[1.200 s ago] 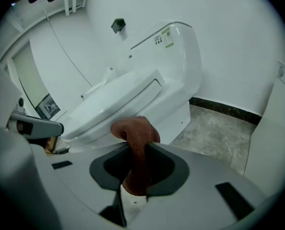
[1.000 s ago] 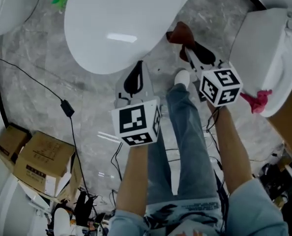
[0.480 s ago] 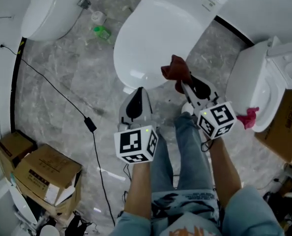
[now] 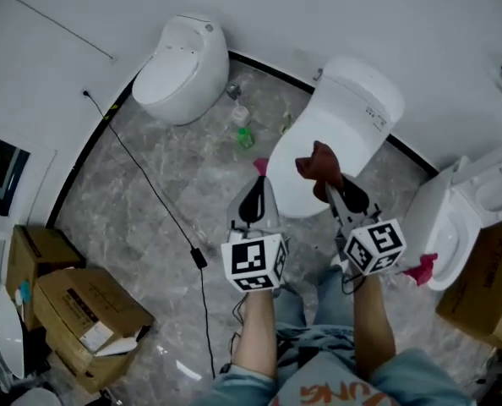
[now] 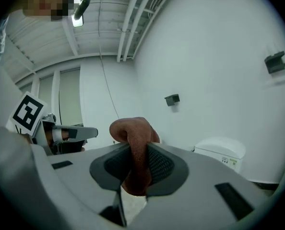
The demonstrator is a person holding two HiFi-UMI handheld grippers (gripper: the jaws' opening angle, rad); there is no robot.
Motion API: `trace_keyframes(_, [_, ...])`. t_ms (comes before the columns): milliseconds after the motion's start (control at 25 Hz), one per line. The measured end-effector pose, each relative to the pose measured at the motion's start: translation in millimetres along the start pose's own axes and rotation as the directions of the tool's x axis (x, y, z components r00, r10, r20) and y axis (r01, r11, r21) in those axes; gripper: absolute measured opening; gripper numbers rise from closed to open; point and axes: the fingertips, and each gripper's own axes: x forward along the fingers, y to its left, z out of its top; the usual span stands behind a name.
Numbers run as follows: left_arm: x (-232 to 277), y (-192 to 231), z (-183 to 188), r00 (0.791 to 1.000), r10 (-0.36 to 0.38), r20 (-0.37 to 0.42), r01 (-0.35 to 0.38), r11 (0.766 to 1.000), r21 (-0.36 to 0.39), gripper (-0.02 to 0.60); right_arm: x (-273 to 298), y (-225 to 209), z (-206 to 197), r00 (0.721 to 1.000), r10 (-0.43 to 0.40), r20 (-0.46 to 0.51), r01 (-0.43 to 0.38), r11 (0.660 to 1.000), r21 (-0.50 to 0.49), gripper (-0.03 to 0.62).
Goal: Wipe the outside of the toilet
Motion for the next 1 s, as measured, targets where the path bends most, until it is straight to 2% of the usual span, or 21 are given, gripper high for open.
trace_keyframes(160, [-35, 29, 78, 0.992, 0.086, 0.095, -0.089, 0.996, 0.026, -0.002, 5, 45, 71, 0.996, -0.005, 0.088, 0.007, 1.000, -0.022, 0.081])
trace_keyframes(320, [-67, 37, 120, 0.981, 0.120, 0.153, -0.129, 0.990, 0.054, -0.002, 0, 80, 121, 0.988, 0.024, 0.153, -0.011, 0.996, -0.089, 0.081])
trace_keyframes(600, [-71, 28, 155, 0.969, 0.099, 0.226, -0.127, 0.985, 0.113, -0.002, -3, 79, 160, 0.979, -0.003, 0.203, 0.048, 0.975, -0.217, 0.077])
trace_keyframes(880, [-58, 14, 165, 0.964, 0.076, 0.254, -0.098, 0.992, 0.078, -0.002, -9, 62, 177, 0.979, 0.001, 0.206, 0.050, 0.969, -0.244, 0.078])
trace_keyframes(1000, [-60, 8, 171, 0.955, 0.093, 0.281, -0.130, 0.985, 0.114, -0.002, -11, 59, 179, 0.978, 0.011, 0.210, 0.042, 0.969, -0.245, 0.078])
